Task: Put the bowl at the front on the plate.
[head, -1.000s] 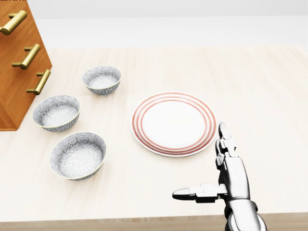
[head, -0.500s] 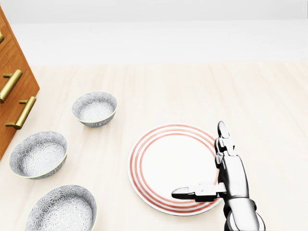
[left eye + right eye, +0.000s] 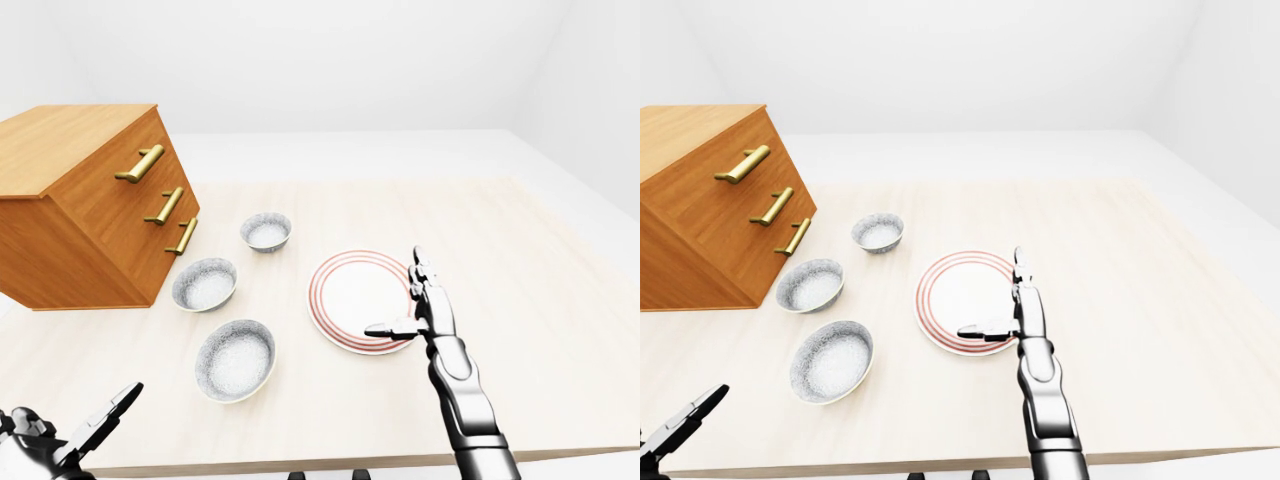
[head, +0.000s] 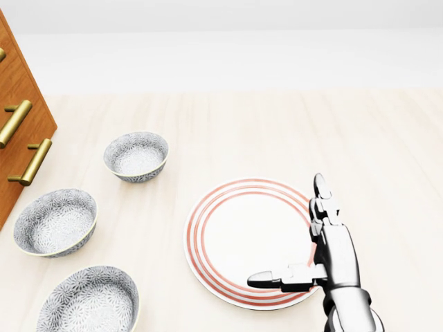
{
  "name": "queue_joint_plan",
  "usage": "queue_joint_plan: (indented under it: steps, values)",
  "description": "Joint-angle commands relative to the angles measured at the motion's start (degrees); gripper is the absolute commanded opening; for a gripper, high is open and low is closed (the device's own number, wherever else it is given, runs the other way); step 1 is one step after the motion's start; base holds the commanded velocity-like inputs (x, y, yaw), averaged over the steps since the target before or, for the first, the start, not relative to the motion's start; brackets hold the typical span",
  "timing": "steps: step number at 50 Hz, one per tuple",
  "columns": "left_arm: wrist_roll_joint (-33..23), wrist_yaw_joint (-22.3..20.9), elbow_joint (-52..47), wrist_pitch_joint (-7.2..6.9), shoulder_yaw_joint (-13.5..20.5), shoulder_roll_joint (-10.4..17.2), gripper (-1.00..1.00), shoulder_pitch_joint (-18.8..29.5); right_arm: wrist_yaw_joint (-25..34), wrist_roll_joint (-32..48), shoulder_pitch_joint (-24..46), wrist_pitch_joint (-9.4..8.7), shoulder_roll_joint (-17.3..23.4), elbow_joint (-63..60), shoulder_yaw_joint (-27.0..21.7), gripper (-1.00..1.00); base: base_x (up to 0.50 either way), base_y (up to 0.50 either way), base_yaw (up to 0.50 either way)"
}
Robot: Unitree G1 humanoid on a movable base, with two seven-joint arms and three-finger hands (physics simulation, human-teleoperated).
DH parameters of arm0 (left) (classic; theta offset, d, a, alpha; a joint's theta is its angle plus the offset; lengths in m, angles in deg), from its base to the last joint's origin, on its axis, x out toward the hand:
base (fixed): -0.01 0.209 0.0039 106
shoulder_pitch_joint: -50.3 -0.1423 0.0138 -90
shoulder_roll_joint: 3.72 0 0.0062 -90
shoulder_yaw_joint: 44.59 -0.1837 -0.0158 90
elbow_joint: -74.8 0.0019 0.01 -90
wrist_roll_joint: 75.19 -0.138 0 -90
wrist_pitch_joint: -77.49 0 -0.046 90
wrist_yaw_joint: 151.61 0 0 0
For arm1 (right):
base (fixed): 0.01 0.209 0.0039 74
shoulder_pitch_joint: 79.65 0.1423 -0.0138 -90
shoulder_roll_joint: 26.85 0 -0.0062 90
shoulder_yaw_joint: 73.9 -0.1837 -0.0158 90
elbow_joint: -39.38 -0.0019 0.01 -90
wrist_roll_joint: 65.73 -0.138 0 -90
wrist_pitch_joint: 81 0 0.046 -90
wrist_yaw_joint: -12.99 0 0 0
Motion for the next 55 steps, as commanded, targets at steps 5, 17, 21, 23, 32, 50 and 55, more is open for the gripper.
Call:
queue_joint_plan:
  steps: [5,17,21,23,32,50,55]
  values:
    - [0.03,0.16,-0.7,-1.51,0.34,0.08,1.0,0.03,-0.65,1.0,-2.67,-3.46,-0.26,-12.75,0.28,1.0,0.0,0.0,0.0]
    - [-0.11,0.21,-1.01,-1.77,0.38,0.07,1.0,0.12,2.01,4.95,3.03,-3.46,-0.29,-28.06,4.69,1.0,0.0,0.0,0.0]
    - [-0.18,-0.28,-1.64,-2.24,0.49,-0.07,1.0,-0.14,3.07,14.4,5.11,-3.46,1.0,-30.82,7.21,1.0,0.0,0.0,0.0]
    - [-0.35,-0.39,-1.64,-2.0,0.57,-0.19,1.0,-0.15,5.15,14.81,5.84,-3.46,-0.07,-32.35,6.65,1.0,0.0,0.0,0.0]
    - [-0.43,-0.44,-0.74,-1.16,0.47,-0.05,1.0,-0.05,14.15,30.87,9.47,-3.46,1.46,-36.83,13.45,1.0,0.0,0.0,0.0]
    - [-0.79,-0.79,-0.66,-1.19,0.75,-0.18,1.0,-0.17,39.8,103.27,16.41,-3.46,-12.31,-36.88,14.18,1.0,0.0,0.0,0.0]
    - [-1.03,-0.71,-0.98,-1.36,0.67,-0.23,1.0,-0.13,39.8,108.15,16.19,-3.46,-13.54,-39.97,13.6,1.0,0.0,0.0,0.0]
